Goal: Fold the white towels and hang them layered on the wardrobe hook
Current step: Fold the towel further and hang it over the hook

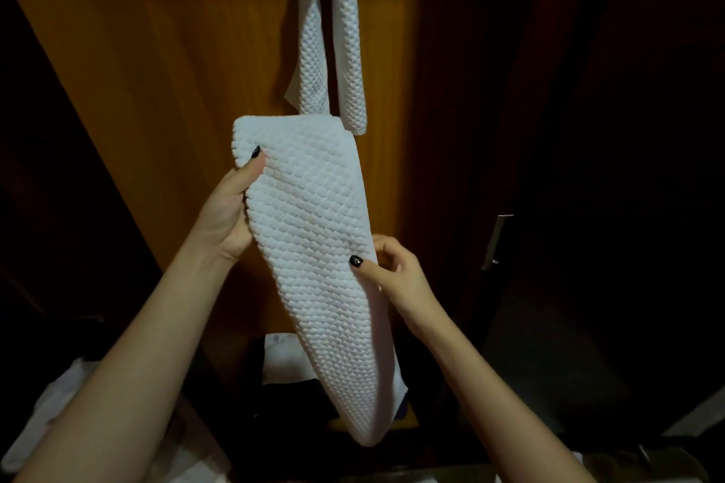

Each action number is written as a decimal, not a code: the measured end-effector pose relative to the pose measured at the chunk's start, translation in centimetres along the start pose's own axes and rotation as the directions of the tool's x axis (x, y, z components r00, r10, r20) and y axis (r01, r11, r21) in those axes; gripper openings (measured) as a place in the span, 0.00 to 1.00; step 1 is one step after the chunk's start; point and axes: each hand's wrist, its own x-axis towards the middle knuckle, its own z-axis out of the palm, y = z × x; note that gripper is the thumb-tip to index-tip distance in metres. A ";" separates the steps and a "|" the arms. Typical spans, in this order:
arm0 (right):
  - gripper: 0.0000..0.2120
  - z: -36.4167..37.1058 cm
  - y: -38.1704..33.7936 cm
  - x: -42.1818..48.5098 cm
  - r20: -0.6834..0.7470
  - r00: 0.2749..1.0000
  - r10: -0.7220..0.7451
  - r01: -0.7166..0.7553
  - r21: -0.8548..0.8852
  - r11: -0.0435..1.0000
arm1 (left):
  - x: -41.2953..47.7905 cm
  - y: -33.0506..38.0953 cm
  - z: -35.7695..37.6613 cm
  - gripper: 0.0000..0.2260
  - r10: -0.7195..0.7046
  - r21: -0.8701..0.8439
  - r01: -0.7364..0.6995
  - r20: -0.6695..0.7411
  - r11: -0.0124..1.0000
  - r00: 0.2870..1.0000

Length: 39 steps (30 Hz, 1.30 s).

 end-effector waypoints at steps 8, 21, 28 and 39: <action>0.09 -0.6 -0.9 0.5 0.104 0.994 -0.045 0.038 0.072 0.997 | 1.1 0.7 0.9 0.11 0.047 0.138 -0.034 -0.088 0.990 0.995; 0.12 0.3 -2.6 3.8 -0.057 0.998 -0.022 0.024 0.029 0.999 | -2.9 -8.7 -1.8 0.21 -0.341 -0.197 0.306 -0.180 0.932 0.923; 0.24 -2.3 -1.3 1.6 -0.060 0.997 -0.047 0.035 -0.190 0.981 | -1.7 -9.0 -0.1 0.14 -0.238 -0.275 0.190 -0.153 0.942 0.959; 0.16 -2.6 0.7 -0.4 0.178 0.980 0.086 -0.013 -0.374 0.928 | 0.9 -4.5 0.4 0.13 -0.096 -0.171 0.085 -0.058 0.982 0.994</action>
